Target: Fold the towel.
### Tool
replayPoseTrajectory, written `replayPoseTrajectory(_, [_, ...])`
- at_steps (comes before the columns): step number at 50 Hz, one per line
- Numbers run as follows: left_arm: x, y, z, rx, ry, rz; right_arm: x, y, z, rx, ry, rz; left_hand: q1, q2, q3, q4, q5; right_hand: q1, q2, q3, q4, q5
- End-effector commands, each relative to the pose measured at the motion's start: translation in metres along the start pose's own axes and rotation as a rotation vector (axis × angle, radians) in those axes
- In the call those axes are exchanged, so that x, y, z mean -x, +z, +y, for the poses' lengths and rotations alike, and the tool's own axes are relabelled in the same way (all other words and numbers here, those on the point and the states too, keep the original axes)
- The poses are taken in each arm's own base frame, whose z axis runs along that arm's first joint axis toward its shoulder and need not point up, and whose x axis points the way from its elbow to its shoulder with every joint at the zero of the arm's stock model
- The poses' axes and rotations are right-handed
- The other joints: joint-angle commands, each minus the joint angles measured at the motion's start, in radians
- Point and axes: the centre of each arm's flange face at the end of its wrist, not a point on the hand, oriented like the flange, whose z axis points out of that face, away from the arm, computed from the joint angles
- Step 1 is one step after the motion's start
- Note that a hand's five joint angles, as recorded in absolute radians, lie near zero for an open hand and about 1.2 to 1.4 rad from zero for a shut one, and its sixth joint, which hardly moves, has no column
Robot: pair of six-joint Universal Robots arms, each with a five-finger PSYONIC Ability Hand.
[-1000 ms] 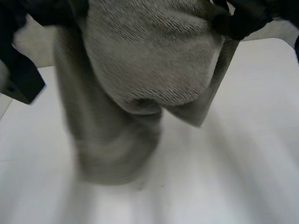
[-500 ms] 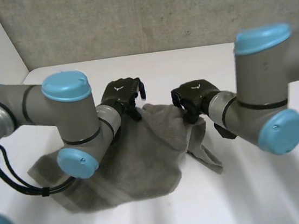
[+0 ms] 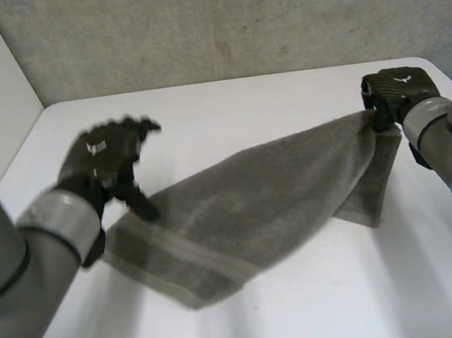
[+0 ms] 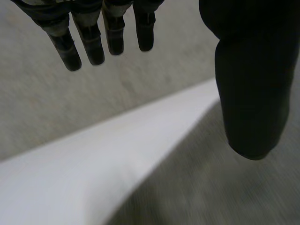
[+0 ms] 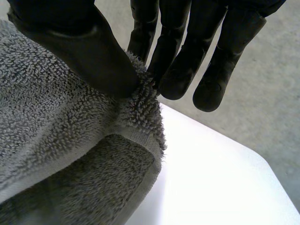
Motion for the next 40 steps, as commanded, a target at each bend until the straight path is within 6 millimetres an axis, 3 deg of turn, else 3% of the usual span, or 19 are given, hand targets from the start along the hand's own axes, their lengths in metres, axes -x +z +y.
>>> replayPoseTrajectory(1, [-0.013, -0.030, 0.060, 0.204, 0.065, 0.127, 0.000, -0.012, 0.021, 0.071, -0.041, -0.015, 0.172, 0.171, 0.171, 0.175, 0.172, 0.074, 0.084, 0.062, 0.059, 0.065])
replayPoseTrajectory(9, [-0.028, -0.036, 0.099, 0.343, 0.051, 0.232, 0.013, -0.031, 0.046, 0.136, -0.074, -0.119, 0.266, 0.265, 0.266, 0.270, 0.266, 0.074, 0.084, 0.062, 0.059, 0.065])
replayPoseTrajectory(13, [-0.036, -0.035, 0.105, 0.354, 0.057, 0.260, 0.017, -0.033, 0.053, 0.146, -0.075, -0.134, 0.263, 0.262, 0.263, 0.267, 0.263, 0.074, 0.084, 0.062, 0.059, 0.065])
replayPoseTrajectory(24, [-0.045, -0.008, 0.118, 0.271, 0.078, 0.271, 0.020, -0.036, 0.059, 0.163, -0.076, -0.148, 0.304, 0.303, 0.304, 0.308, 0.305, 0.074, 0.084, 0.062, 0.059, 0.065])
replayPoseTrajectory(32, [-0.047, 0.008, 0.129, 0.274, 0.082, 0.276, 0.021, -0.037, 0.061, 0.167, -0.079, -0.153, 0.577, 0.576, 0.577, 0.581, 0.578, 0.074, 0.084, 0.062, 0.059, 0.065])
replayPoseTrajectory(34, [-0.047, 0.015, 0.130, 0.264, 0.083, 0.275, 0.021, -0.037, 0.060, 0.165, -0.087, -0.151, 0.980, 0.979, 0.979, 0.984, 0.980, 0.074, 0.084, 0.062, 0.059, 0.065])
replayPoseTrajectory(35, [-0.047, 0.015, 0.130, 0.264, 0.083, 0.275, 0.020, -0.037, 0.059, 0.162, -0.095, -0.151, 0.982, 0.981, 0.982, 0.986, 0.983, 0.074, 0.084, 0.062, 0.059, 0.065])
replayPoseTrajectory(36, [-0.048, 0.019, 0.128, 0.248, 0.084, 0.271, 0.020, -0.037, 0.059, 0.162, -0.095, -0.151, 1.133, 1.132, 1.133, 1.137, 1.133, 0.074, 0.084, 0.062, 0.059, 0.065])
replayPoseTrajectory(40, [-0.047, 0.025, 0.122, 0.216, 0.088, 0.256, 0.019, -0.038, 0.048, 0.132, -0.115, -0.147, 1.135, 1.134, 1.134, 1.138, 1.135, 0.074, 0.084, 0.062, 0.059, 0.065])
